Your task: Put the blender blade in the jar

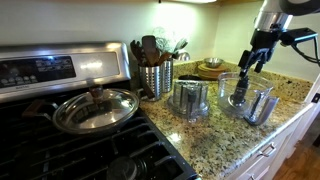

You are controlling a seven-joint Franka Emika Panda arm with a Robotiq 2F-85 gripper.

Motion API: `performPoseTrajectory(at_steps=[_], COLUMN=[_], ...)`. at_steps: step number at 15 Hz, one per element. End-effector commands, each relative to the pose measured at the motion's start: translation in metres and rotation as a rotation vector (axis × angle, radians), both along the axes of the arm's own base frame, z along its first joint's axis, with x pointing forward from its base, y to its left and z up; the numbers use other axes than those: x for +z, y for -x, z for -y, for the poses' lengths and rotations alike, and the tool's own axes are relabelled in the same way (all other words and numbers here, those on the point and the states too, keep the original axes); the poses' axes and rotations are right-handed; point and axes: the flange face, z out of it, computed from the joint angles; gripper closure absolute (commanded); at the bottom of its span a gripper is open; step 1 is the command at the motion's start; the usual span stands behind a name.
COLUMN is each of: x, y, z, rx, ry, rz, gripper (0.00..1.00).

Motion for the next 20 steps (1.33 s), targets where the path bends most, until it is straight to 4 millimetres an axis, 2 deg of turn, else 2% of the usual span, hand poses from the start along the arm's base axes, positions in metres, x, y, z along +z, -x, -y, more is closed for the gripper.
performPoseTrajectory(at_steps=[1,4,6,9,14,20], x=[0.027,0.041,0.042,0.029,-0.001,-0.022], y=[0.022,0.029,0.029,0.02,0.01,-0.001], z=[-0.014,-0.023,-0.027,-0.026,-0.023,-0.017], rx=[-0.022,-0.024,-0.033,-0.066,-0.098,-0.117], ry=[-0.023,-0.043,-0.062,-0.06,-0.06,-0.046], rz=[0.009,-0.018,-0.03,-0.04,-0.082,-0.052], gripper=[0.0,0.0,0.0,0.17,0.01,0.02])
